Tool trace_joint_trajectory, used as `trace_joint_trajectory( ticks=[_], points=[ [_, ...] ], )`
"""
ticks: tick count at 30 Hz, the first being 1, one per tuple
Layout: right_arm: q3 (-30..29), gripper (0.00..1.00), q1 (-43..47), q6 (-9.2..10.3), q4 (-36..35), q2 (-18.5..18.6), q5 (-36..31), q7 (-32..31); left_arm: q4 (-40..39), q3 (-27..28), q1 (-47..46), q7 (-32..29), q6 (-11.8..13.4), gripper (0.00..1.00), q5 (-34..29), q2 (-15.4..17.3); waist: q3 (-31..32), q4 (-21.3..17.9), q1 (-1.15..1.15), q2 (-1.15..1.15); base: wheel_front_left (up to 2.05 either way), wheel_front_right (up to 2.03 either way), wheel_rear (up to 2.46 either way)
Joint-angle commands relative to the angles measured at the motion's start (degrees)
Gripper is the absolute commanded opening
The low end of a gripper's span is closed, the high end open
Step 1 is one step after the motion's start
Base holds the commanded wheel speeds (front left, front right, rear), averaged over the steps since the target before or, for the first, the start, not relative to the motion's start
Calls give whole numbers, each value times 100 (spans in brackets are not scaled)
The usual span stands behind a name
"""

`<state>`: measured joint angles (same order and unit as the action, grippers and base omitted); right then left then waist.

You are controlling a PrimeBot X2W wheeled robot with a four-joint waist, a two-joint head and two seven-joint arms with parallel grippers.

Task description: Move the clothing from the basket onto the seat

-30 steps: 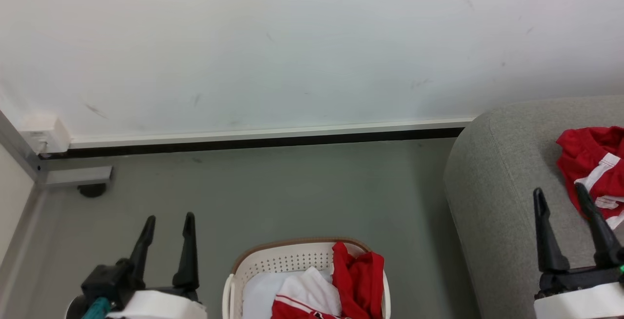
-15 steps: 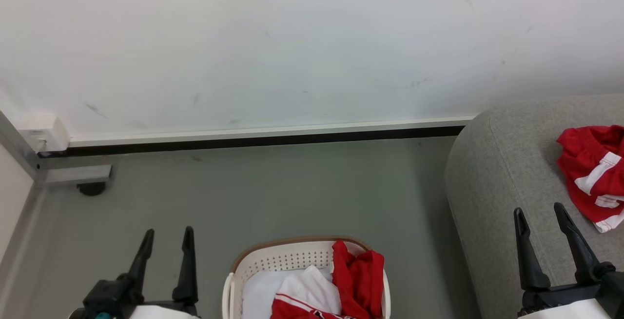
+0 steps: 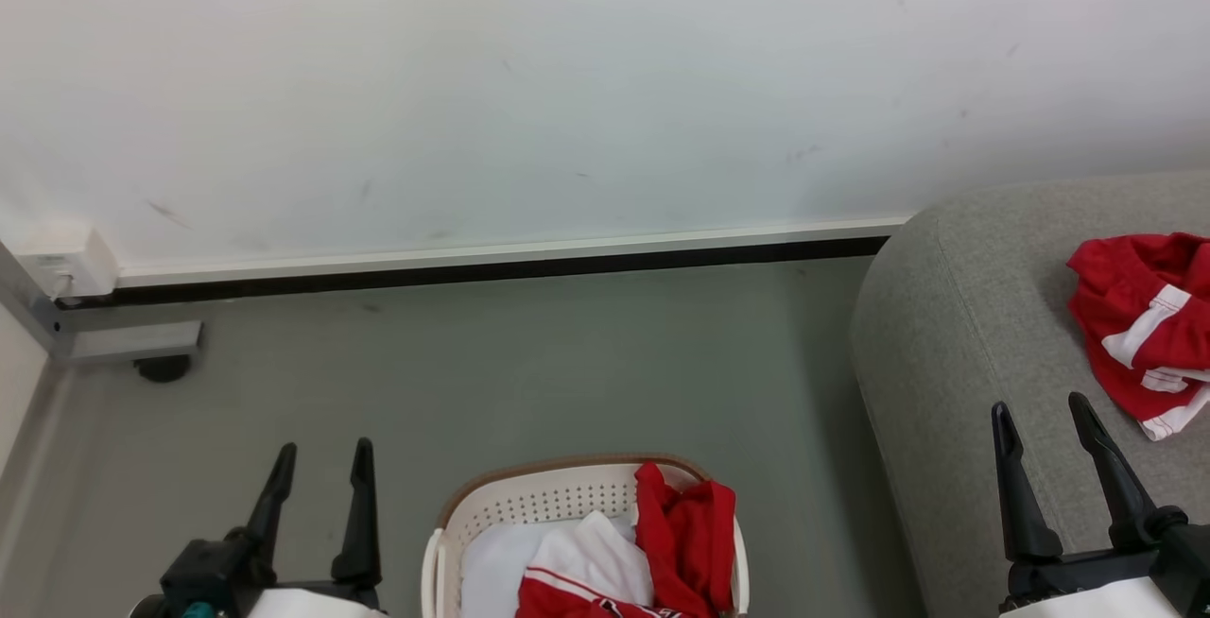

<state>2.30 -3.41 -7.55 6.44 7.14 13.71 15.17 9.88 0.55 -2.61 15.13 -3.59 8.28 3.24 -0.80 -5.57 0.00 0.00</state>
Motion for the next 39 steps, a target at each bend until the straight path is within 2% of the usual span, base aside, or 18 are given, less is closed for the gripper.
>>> trace_joint_trajectory(
  ticks=[1,12,21,29,32,39],
  points=[
    [5,100,-65,13,23,-1,35,-4,24,31,-53,3,-28,100,-33,-4,-27,-40,0,0,0,0,0],
    [204,100,-448,13,124,147,102,-5,313,-45,-341,3,-130,100,-63,-19,-528,-543,0,0,0,0,0],
    [23,100,-814,13,46,99,149,-5,1376,-390,-967,3,-291,100,-215,117,-1258,-1093,0,0,0,0,0],
    [10,100,-1081,13,-76,-115,193,-5,2650,-915,-1823,-486,-376,100,-208,264,-1970,-1501,0,0,0,0,0],
    [0,100,-1183,13,-122,-206,207,-5,3039,-1215,-2151,-758,-388,100,-262,384,-2249,-1650,0,0,0,0,0],
    [71,100,-1380,13,-179,-366,263,-5,3789,-2187,-2866,-1404,-383,100,155,738,-2870,-1954,0,0,0,0,0]
  ],
)
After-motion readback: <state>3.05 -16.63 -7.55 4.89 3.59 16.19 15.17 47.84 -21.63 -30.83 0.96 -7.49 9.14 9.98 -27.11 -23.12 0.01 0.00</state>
